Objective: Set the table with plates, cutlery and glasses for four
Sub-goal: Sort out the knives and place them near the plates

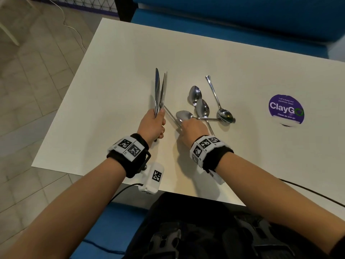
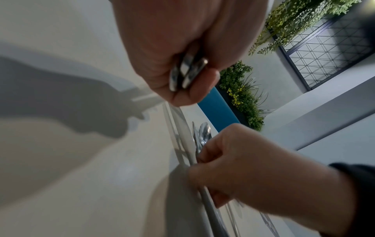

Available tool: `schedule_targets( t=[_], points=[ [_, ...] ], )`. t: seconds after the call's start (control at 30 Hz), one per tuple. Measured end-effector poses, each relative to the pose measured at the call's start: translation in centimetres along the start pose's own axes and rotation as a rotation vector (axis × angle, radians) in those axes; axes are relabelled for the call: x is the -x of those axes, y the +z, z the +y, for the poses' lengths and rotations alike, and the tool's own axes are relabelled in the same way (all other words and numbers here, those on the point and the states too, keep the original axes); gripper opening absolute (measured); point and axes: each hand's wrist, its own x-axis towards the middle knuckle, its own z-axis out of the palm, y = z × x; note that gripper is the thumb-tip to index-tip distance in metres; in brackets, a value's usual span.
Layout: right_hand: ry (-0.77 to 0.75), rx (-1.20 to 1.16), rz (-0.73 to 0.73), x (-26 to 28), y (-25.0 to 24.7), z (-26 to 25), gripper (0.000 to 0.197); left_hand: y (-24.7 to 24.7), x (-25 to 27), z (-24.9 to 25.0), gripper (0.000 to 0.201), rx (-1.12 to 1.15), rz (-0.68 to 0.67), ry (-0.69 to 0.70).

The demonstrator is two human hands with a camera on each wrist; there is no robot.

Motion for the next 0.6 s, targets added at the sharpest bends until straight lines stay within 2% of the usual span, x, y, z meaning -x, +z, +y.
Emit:
schedule_targets(
  t=[0.1, 0.17, 0.27, 0.4, 0.47, 0.6],
  points=[
    [0.017, -0.16, 0.009, 0.1, -0.7, 0.5, 0.011, -0.2, 0.0, -0.1, 0.026, -0.004, 0.01, 0.015],
    [0.036, -0.384, 0.041, 0.3, -1.2, 1.1, 0.015, -0.1, 0.1, 0.0, 0.025, 0.006, 0.001, 0.027],
    [0.08, -0.721, 0.178, 0.0, -2.8, 2.8, 0.015, 0.5, 0.0, 1.0, 0.026, 0.012, -0.005, 0.027],
    [0.174, -1.129, 0.279, -0.7, -4.0, 5.2, 0.005, 3.2, -0.1, 2.9, 0.02, 0.026, -0.054, 0.04],
    [0.195, -1.225, 0.281, -0.5, -4.2, 6.5, 0.01, 5.6, -0.3, 3.9, 0.017, 0.023, -0.092, 0.057],
    [0.24, -1.323, 0.299, 0.6, -4.6, 9.8, 0.007, 10.8, -0.4, 5.4, 0.029, -0.168, -0.138, 0.13]
  ],
)
